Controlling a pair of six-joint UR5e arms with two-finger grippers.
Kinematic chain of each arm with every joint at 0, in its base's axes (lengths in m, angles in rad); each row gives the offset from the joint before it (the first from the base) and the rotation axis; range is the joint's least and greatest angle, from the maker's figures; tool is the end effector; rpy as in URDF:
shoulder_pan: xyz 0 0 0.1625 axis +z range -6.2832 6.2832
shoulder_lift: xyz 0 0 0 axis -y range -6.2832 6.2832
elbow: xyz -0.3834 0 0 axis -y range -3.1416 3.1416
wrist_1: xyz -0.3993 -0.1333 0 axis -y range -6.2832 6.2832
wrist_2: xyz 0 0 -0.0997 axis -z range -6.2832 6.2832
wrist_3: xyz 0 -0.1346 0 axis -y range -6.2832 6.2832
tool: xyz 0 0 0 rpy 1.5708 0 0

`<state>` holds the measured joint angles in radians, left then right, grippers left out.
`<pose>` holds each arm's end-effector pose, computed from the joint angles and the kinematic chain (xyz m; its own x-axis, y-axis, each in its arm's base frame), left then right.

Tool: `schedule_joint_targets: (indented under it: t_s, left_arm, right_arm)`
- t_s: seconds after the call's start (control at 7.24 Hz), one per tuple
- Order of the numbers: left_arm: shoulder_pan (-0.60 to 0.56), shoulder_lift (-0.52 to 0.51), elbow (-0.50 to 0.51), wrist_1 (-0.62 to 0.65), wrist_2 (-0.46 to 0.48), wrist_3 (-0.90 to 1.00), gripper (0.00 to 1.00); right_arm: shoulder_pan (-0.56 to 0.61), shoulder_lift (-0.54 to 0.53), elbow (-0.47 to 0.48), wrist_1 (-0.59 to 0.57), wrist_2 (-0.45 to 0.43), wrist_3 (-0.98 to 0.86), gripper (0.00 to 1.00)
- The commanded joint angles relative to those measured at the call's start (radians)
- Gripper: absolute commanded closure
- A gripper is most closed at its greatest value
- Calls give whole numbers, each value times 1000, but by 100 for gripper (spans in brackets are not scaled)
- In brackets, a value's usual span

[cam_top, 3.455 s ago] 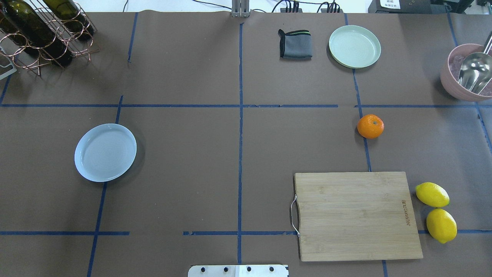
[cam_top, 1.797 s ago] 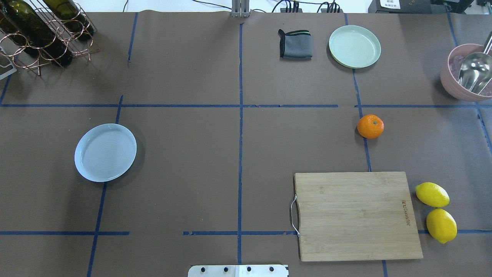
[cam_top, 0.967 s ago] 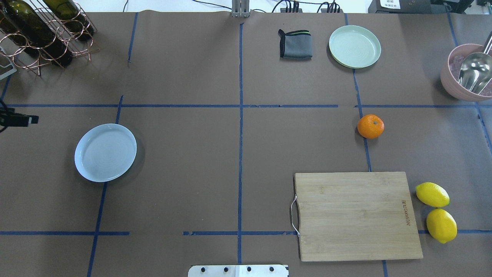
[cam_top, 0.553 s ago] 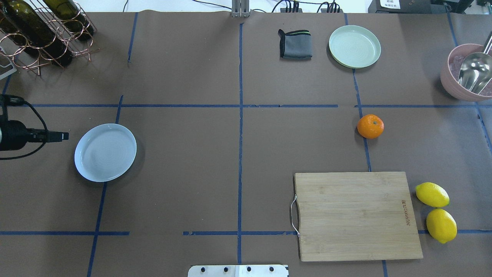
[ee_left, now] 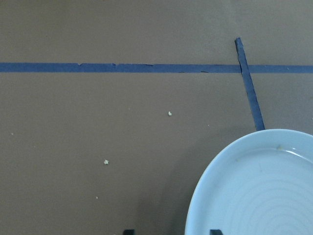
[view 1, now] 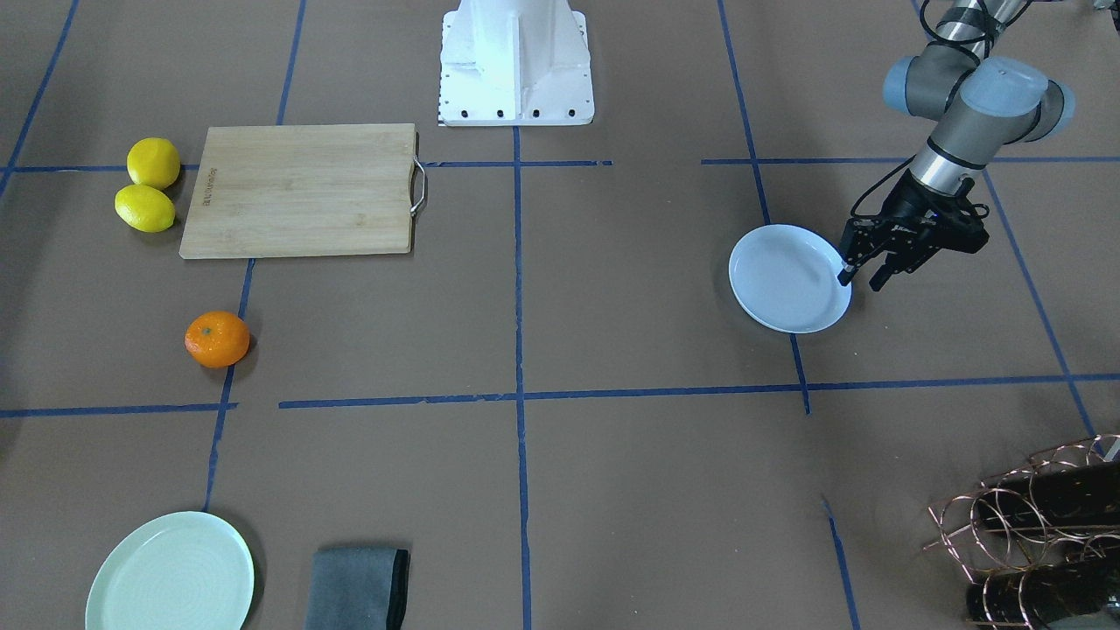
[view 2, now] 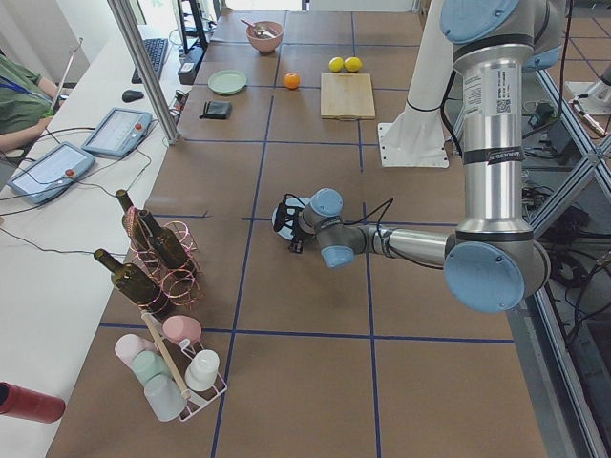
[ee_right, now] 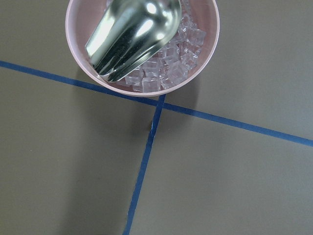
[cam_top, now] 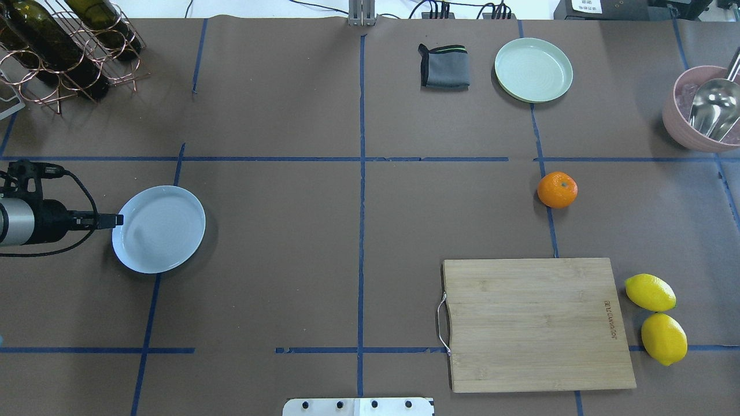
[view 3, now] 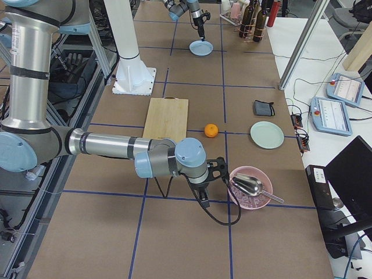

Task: Pick orange to plate
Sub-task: 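Move the left gripper to the light blue plate's rim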

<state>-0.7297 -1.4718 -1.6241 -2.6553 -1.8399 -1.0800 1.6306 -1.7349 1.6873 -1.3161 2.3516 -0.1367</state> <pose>0.3251 -0.4216 0.5422 0.5559 0.1124 -0.8236 0.2380 0.9278 0.2873 0.0656 -0.4503 0.6328 0.7190 -0.2342 0.6544 0.0399 0.9539 0.2976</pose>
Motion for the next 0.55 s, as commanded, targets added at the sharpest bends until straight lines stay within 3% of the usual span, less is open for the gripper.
schedule_joint_targets:
  t_s: [0.0, 0.28, 0.41]
  left_arm:
    - [16, -4, 1, 0, 1, -11, 60]
    - [23, -12, 3, 2, 1, -9, 100]
    - [23, -13, 1, 0, 1, -9, 100]
  right_arm:
    - [0, 0, -3, 0, 0, 0, 0]
    - [0, 0, -6, 0, 0, 0, 0]
    - [0, 0, -6, 0, 0, 0, 0]
